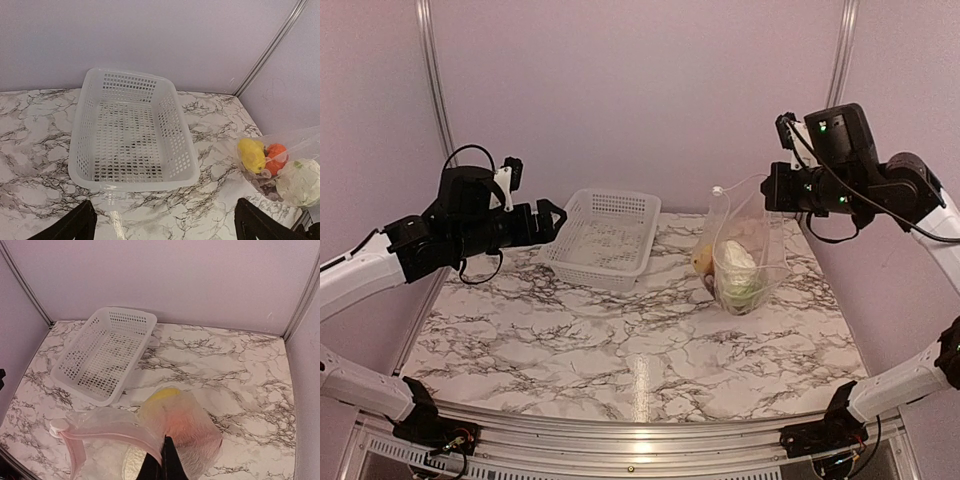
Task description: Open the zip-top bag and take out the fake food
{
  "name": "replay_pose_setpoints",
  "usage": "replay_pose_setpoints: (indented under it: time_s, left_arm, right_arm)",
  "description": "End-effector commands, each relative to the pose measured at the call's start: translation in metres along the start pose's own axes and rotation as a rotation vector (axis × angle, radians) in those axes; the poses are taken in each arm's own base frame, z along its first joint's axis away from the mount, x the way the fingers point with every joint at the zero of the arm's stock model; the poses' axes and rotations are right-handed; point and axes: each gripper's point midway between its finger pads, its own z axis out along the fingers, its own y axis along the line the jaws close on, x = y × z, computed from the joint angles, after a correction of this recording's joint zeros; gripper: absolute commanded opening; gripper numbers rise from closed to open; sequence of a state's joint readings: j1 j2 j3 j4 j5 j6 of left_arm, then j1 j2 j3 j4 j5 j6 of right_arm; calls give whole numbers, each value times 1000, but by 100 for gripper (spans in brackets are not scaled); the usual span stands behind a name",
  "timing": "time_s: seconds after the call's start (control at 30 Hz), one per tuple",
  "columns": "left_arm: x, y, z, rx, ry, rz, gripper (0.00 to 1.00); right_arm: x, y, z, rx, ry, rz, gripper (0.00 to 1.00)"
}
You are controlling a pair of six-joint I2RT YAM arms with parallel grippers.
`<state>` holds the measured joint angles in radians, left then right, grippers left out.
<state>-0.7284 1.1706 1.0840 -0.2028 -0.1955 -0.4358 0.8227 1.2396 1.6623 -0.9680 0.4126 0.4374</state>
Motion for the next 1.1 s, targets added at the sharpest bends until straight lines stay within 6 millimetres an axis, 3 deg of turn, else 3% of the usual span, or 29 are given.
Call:
replay_pose_setpoints:
  time_s: [0.0, 0.27, 0.43, 0.6, 0.73, 0.83, 0.97, 1.07]
  left_arm:
    - [0, 5, 13, -62, 23, -51, 99]
    - [34, -11, 38, 26, 145, -119, 99]
    - [48, -33, 23, 211, 131, -238, 99]
    - [58, -52, 13, 313, 131, -272, 99]
    - [74, -68, 18, 380, 169, -297, 94]
    - [86, -80, 25, 435, 197, -346, 85]
    - [102, -98, 37, 467, 232, -356, 69]
    - [128, -111, 51, 478, 273, -337, 58]
  right_arm:
    - [-16, -25, 5, 135, -50, -60, 0]
    - [21, 24, 96, -10, 27, -163, 0]
    - [42, 65, 144, -160, 72, -80, 0]
    - [61, 103, 172, -316, 137, 38, 0]
    - [73, 134, 182, -469, 182, 94, 0]
    - [87, 150, 175, -538, 246, 97, 0]
    - [101, 147, 151, -553, 259, 103, 0]
    - [121, 141, 150, -555, 283, 130, 0]
